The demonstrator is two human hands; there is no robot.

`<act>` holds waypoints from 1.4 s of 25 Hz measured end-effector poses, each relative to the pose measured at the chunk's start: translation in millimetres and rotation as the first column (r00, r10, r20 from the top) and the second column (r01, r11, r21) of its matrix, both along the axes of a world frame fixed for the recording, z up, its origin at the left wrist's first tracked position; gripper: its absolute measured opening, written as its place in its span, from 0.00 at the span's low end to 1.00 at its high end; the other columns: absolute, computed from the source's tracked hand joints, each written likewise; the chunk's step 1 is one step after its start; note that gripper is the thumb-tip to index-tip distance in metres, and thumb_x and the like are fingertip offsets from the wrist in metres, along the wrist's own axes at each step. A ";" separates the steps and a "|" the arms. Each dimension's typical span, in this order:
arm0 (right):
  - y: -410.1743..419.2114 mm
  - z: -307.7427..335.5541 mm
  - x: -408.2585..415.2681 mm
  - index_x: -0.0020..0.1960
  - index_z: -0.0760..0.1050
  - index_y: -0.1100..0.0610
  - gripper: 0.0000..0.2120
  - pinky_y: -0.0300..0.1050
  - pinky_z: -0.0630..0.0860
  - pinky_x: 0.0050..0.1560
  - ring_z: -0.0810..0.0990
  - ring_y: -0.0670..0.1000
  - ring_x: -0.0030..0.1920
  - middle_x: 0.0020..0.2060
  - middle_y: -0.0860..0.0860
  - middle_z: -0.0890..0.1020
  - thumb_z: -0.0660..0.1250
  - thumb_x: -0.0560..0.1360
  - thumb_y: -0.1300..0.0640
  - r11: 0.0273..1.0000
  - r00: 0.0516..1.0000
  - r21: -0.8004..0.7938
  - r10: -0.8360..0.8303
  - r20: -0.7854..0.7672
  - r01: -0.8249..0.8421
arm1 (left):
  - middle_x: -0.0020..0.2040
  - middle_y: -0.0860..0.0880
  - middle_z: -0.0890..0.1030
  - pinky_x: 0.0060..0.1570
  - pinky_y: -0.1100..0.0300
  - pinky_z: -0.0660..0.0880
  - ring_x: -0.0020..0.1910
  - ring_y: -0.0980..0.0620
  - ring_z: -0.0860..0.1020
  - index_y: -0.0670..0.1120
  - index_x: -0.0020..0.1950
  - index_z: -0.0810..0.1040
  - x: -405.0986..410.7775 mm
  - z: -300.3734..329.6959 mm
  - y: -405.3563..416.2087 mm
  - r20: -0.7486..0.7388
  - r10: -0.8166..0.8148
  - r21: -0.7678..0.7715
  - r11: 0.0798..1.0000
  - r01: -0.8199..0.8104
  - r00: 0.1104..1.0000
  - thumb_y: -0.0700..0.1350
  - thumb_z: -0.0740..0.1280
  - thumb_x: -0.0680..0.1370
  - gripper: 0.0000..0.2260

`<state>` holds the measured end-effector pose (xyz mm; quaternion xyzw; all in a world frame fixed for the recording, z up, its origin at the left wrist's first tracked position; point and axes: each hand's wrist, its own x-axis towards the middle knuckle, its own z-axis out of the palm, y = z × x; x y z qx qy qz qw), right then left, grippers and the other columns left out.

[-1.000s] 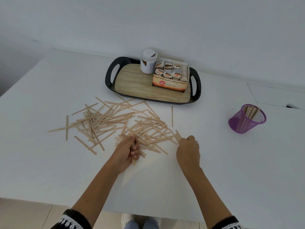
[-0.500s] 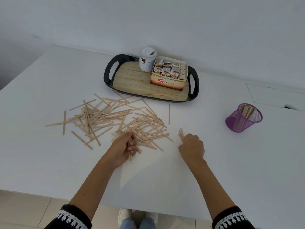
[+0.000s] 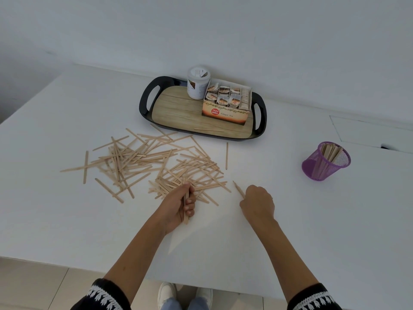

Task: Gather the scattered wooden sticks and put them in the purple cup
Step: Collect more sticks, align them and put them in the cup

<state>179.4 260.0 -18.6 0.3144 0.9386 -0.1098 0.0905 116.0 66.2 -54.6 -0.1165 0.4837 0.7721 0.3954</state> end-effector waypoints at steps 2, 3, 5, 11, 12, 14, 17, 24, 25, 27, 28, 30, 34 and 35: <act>-1.0 -0.7 1.3 0.31 0.59 0.55 0.18 0.43 0.67 0.36 0.72 0.54 0.39 0.38 0.53 0.72 0.64 0.73 0.65 1.000 1.000 -0.009 -0.005 0.013 0.005 | 0.28 0.50 0.66 0.23 0.64 0.64 0.24 0.56 0.62 0.45 0.43 0.71 0.9 -2.6 -1.7 0.021 0.027 0.021 0.999 -0.028 0.999 0.51 0.57 0.82 0.12; -1.0 -1.3 1.9 0.31 0.59 0.55 0.18 0.42 0.68 0.36 0.72 0.54 0.39 0.38 0.53 0.73 0.64 0.73 0.65 1.000 1.000 -0.011 -0.007 0.017 0.008 | 0.29 0.50 0.66 0.23 0.63 0.65 0.24 0.55 0.63 0.45 0.43 0.71 1.2 -3.7 -2.3 0.023 0.033 0.030 0.999 -0.034 0.999 0.51 0.57 0.82 0.12; -0.6 -1.8 3.0 0.31 0.61 0.56 0.16 0.42 0.67 0.37 0.73 0.54 0.40 0.39 0.53 0.74 0.64 0.73 0.65 1.000 1.000 -0.002 0.003 0.025 -0.003 | 0.29 0.50 0.67 0.24 0.62 0.67 0.24 0.55 0.65 0.45 0.44 0.71 1.0 -4.8 -3.1 0.016 0.028 0.042 0.999 -0.029 0.999 0.51 0.57 0.82 0.13; -10.1 -1.9 4.9 0.46 0.74 0.59 0.03 0.40 0.70 0.40 0.79 0.55 0.49 0.49 0.55 0.77 0.64 0.74 0.65 0.993 0.994 0.066 0.093 0.055 -0.097 | 0.34 0.45 0.78 0.30 0.59 0.75 0.31 0.50 0.78 0.42 0.48 0.74 -0.4 -1.8 -3.8 0.004 -0.009 0.039 0.999 0.009 1.000 0.51 0.57 0.82 0.13; -12.6 -2.8 6.2 0.47 0.74 0.59 0.03 0.40 0.70 0.40 0.79 0.54 0.48 0.48 0.55 0.77 0.65 0.74 0.65 0.992 0.994 0.076 0.102 0.048 -0.105 | 0.36 0.44 0.80 0.32 0.59 0.77 0.33 0.48 0.80 0.42 0.49 0.75 0.0 -1.4 -3.4 0.007 -0.004 0.046 0.999 0.004 1.000 0.50 0.57 0.83 0.14; -15.0 -3.4 7.7 0.43 0.72 0.58 0.04 0.40 0.68 0.38 0.79 0.53 0.45 0.44 0.54 0.77 0.64 0.74 0.65 0.990 0.994 0.084 0.108 0.027 -0.110 | 0.39 0.42 0.83 0.36 0.57 0.80 0.38 0.46 0.83 0.40 0.51 0.76 1.0 -0.3 -2.4 0.008 0.007 0.061 0.998 -0.007 1.000 0.49 0.56 0.83 0.15; -12.8 -4.9 8.9 0.34 0.63 0.56 0.13 0.41 0.66 0.34 0.73 0.52 0.37 0.36 0.51 0.73 0.64 0.74 0.63 0.997 0.998 0.035 0.065 0.005 -0.065 | 0.40 0.41 0.83 0.38 0.56 0.81 0.40 0.45 0.84 0.39 0.51 0.76 1.8 1.0 -2.0 0.016 0.011 0.076 0.997 -0.012 1.000 0.49 0.56 0.83 0.15; -7.0 4.0 0.3 0.35 0.78 0.64 0.05 0.41 0.70 0.31 0.75 0.51 0.29 0.28 0.53 0.77 0.70 0.65 0.62 0.880 0.982 -0.462 -0.167 -0.088 0.109 | 0.51 0.37 0.83 0.43 0.54 0.81 0.52 0.42 0.83 0.38 0.56 0.76 0.4 -2.7 -1.1 0.029 0.006 0.096 0.995 -0.009 1.000 0.48 0.56 0.83 0.16; -10.9 7.9 -3.1 0.36 0.80 0.65 0.05 0.42 0.72 0.33 0.76 0.51 0.29 0.29 0.54 0.78 0.71 0.65 0.63 0.799 0.970 -0.590 -0.221 -0.104 0.119 | 0.53 0.37 0.83 0.44 0.54 0.81 0.54 0.42 0.82 0.37 0.57 0.75 0.2 -3.5 -1.3 0.028 0.001 0.103 0.995 -0.004 1.000 0.48 0.55 0.83 0.16; -24.0 13.8 -10.8 0.39 0.80 0.68 0.05 0.45 0.78 0.37 0.79 0.52 0.30 0.31 0.57 0.80 0.72 0.65 0.66 0.605 0.954 -0.790 -0.283 -0.098 0.098 | 0.56 0.37 0.81 0.46 0.54 0.81 0.56 0.43 0.81 0.37 0.59 0.75 0.4 -4.6 -1.7 0.023 -0.007 0.118 0.993 0.004 1.000 0.49 0.55 0.83 0.18; -32.8 15.3 -15.5 0.40 0.80 0.69 0.05 0.45 0.80 0.38 0.80 0.53 0.30 0.32 0.59 0.80 0.72 0.66 0.67 0.542 0.957 -0.837 -0.277 -0.090 0.078 | 0.57 0.37 0.81 0.47 0.54 0.81 0.56 0.43 0.81 0.36 0.59 0.75 0.5 -4.5 -2.2 0.022 -0.007 0.131 0.991 0.004 1.000 0.50 0.55 0.83 0.19; -52.3 17.0 -25.8 0.41 0.78 0.71 0.06 0.50 0.83 0.40 0.82 0.57 0.33 0.34 0.65 0.81 0.71 0.66 0.68 0.534 0.968 -0.844 -0.226 -0.104 0.034 | 0.58 0.36 0.81 0.46 0.54 0.80 0.54 0.43 0.81 0.36 0.60 0.76 0.7 -3.3 -4.1 0.013 -0.013 0.181 0.983 0.011 1.000 0.53 0.54 0.83 0.22; -78.6 15.6 -37.9 0.41 0.78 0.73 0.08 0.62 0.80 0.46 0.82 0.66 0.40 0.41 0.71 0.81 0.68 0.66 0.67 0.676 0.979 -0.731 -0.074 -0.190 -0.091 | 0.57 0.38 0.81 0.45 0.55 0.79 0.53 0.44 0.82 0.37 0.62 0.76 1.5 -2.2 -6.6 0.029 0.021 0.244 0.969 -0.027 0.999 0.54 0.52 0.83 0.24; -81.0 16.0 -38.1 0.41 0.79 0.72 0.08 0.58 0.80 0.44 0.82 0.66 0.41 0.40 0.70 0.81 0.68 0.66 0.66 0.698 0.980 -0.706 -0.034 -0.198 -0.119 | 0.56 0.38 0.81 0.45 0.56 0.79 0.52 0.45 0.82 0.36 0.61 0.77 1.3 -3.4 -7.0 0.040 0.033 0.249 0.968 -0.042 0.999 0.54 0.53 0.83 0.24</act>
